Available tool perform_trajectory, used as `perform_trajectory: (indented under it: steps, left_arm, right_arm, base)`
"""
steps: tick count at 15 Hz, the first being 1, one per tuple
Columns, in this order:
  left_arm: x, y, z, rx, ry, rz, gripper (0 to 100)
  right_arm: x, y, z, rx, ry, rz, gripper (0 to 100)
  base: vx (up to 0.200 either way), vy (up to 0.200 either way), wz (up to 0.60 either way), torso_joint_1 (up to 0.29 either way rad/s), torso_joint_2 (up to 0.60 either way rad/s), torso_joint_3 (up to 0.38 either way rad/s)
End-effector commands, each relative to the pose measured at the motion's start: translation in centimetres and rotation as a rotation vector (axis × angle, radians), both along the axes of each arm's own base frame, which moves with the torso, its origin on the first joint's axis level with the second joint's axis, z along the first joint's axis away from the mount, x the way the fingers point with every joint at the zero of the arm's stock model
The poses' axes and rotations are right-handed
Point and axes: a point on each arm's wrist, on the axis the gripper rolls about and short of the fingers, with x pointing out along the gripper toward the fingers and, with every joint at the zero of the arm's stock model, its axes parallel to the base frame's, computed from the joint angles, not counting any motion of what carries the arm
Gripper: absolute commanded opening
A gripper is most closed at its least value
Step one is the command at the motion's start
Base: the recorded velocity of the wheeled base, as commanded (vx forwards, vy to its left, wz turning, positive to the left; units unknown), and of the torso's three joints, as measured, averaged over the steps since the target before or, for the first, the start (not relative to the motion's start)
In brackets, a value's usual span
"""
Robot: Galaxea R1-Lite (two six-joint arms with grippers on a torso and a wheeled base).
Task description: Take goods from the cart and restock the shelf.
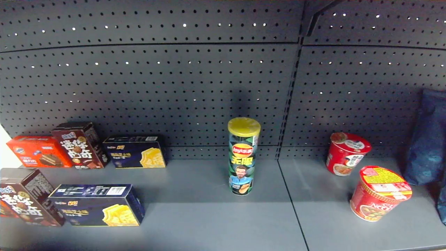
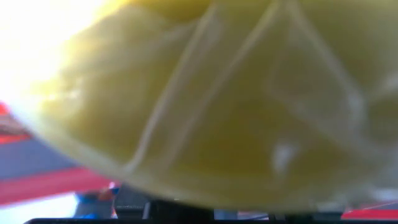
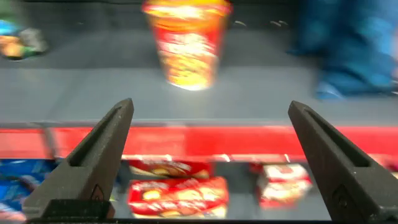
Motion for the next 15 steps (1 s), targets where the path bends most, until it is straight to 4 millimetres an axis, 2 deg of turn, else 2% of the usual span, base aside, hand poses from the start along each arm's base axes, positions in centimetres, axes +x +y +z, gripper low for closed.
perform_trajectory:
  steps: [1,6,7,8,9,10,12,15]
  left_arm:
    - [0.0,0.0,0.0,0.0,-0.002,0.0,0]
    - [-0.7,0.0,1.0,0.003,-0.057,0.026,0]
    - [-0.8,0.0,1.2,0.005,-0.068,0.035,0]
    - [-0.8,0.0,1.4,0.005,-0.076,0.036,0]
    - [-1.3,-0.1,2.3,0.01,-0.107,0.035,0]
    - [-1.3,-0.1,2.4,0.01,-0.107,0.035,0]
    - [-1.4,-0.1,2.4,0.012,-0.094,0.037,0]
    - [-1.9,-0.2,3.7,0.015,-0.079,0.047,0]
  right_arm:
    - [0.0,0.0,0.0,0.0,-0.001,0.0,100]
    - [0.0,0.1,0.0,-0.007,0.009,0.036,100]
    - [0.3,0.0,0.2,0.057,0.043,0.036,100]
    - [0.3,0.0,0.2,0.047,0.042,0.044,100]
    - [0.2,0.2,7.4,-0.023,-0.056,0.182,100]
    - [2.5,0.4,11.3,-0.02,0.008,0.235,100]
    - [3.6,0.7,13.0,-0.03,0.015,0.386,100]
    - [6.4,1.9,15.9,-0.024,0.054,0.582,100]
  base:
    - [0.0,0.0,0.0,0.0,0.0,0.0]
    - [0.0,0.0,0.0,0.0,0.0,0.0]
    - [0.0,0.0,0.0,0.0,0.0,0.0]
    - [0.0,0.0,0.0,0.0,0.0,0.0]
    - [0.0,0.0,0.0,0.0,0.0,0.0]
    - [0.0,0.0,0.0,0.0,0.0,0.0]
    - [0.0,0.0,0.0,0.0,0.0,0.0]
    - [0.0,0.0,0.0,0.0,0.0,0.0]
